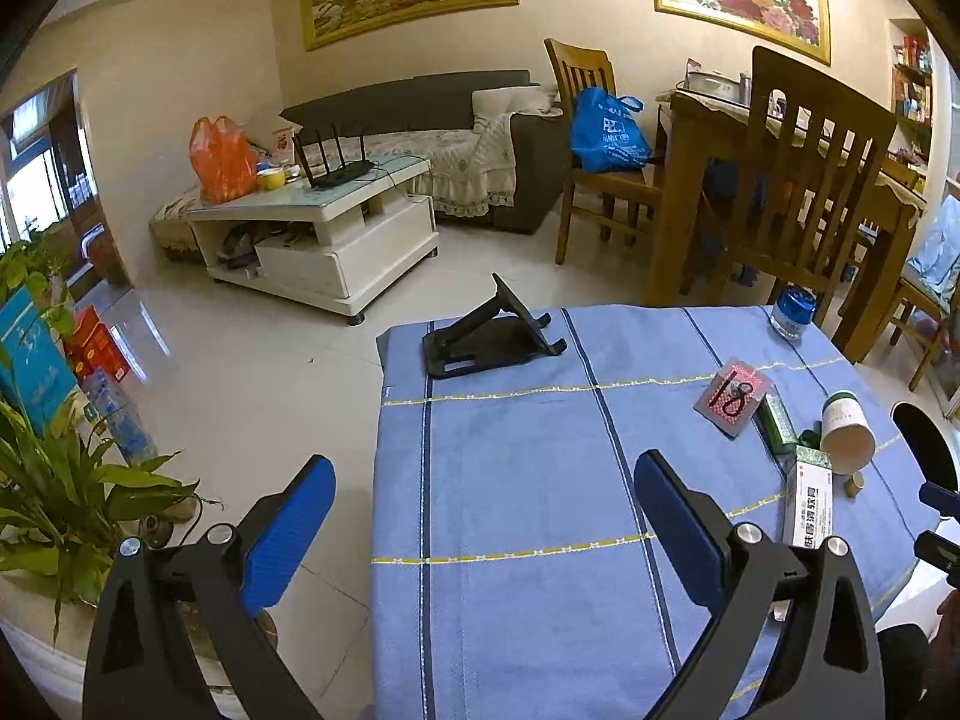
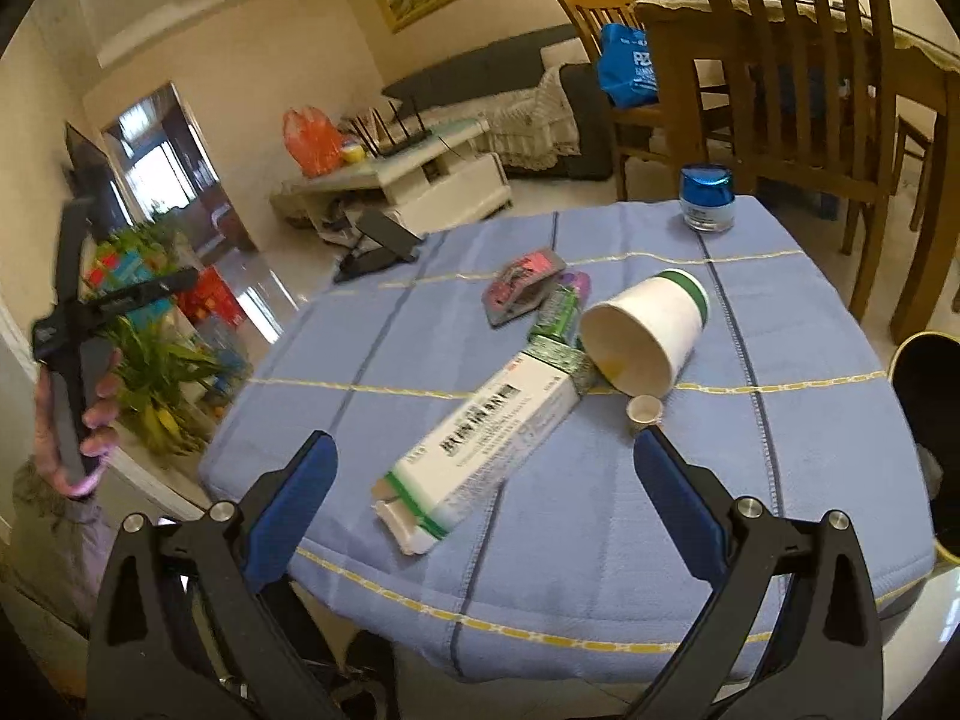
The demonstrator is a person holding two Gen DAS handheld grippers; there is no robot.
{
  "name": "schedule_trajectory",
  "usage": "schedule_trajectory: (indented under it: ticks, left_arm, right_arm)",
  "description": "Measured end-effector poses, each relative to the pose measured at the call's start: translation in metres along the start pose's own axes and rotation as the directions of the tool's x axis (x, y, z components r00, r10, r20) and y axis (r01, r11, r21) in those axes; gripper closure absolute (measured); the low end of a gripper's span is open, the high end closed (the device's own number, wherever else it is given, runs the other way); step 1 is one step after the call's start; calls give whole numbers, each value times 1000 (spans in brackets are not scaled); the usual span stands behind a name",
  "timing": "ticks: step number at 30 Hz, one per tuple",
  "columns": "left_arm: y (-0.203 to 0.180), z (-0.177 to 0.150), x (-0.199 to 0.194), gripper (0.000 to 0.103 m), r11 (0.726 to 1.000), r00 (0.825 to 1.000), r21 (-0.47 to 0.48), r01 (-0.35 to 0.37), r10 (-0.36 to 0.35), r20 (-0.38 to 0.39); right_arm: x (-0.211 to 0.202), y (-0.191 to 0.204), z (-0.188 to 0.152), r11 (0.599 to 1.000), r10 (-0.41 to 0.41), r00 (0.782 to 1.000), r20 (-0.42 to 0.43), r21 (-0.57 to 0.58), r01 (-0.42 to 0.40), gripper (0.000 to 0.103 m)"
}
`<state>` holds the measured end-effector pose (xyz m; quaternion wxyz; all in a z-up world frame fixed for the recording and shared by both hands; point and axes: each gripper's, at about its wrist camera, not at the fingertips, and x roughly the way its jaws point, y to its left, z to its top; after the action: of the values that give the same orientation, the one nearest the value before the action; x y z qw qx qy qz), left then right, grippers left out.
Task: Collect trash
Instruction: 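Grasp the white ointment box with the left gripper while the right grasps the small cap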
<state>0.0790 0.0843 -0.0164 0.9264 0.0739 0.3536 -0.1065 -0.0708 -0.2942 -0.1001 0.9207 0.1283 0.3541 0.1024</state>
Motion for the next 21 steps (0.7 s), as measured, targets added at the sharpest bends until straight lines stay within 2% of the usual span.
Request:
schedule_trajectory:
  ticks: [2,6,8,9,10,11,13,17,19,20,21]
  left_arm:
    - [0,-1,2,7,1000,1000,-3,5,-5,-5]
    - [-2,-3,5,7,999,999,-17,34,-34,-20]
    - [-10,-4,9,7,998,998,-18,60,-60,-33]
    - [-17,-4,12,7,997,996,-12,78,-78,-43]
    - [-26,-5,15,7,995,994,2,95,-95,-56]
    - [-37,-6,18,7,994,992,27,110,-108,-67]
    - [-60,-8,22,7,989,990,79,122,-116,-74]
    - [-91,-12,32,7,978,981,120,172,-159,-113]
    - [-106,-14,38,7,972,976,139,190,-171,-137]
    - [-114,-15,41,7,969,974,152,195,-174,-144]
    - [-120,-16,43,7,966,972,163,202,-177,-153]
  right_arm:
    - [7,1,0,1000,4,1000,-26,-2,-4,5]
    - [24,0,-2,999,-39,996,-85,-10,39,5]
    - [37,-6,0,993,-115,985,-128,-28,113,8]
    - [44,-11,2,986,-166,975,-148,-40,162,12]
    - [52,-21,4,978,-207,962,-177,-33,205,26]
    - [59,-31,6,976,-213,954,-209,-10,216,39]
    - [72,-46,10,971,-230,941,-246,3,238,48]
    - [92,-57,14,956,-288,920,-264,-24,292,48]
    - [98,-58,17,952,-305,920,-246,-39,305,65]
    - [100,-57,18,955,-293,923,-248,-42,292,81]
    - [102,-57,18,955,-296,921,-253,-50,293,82]
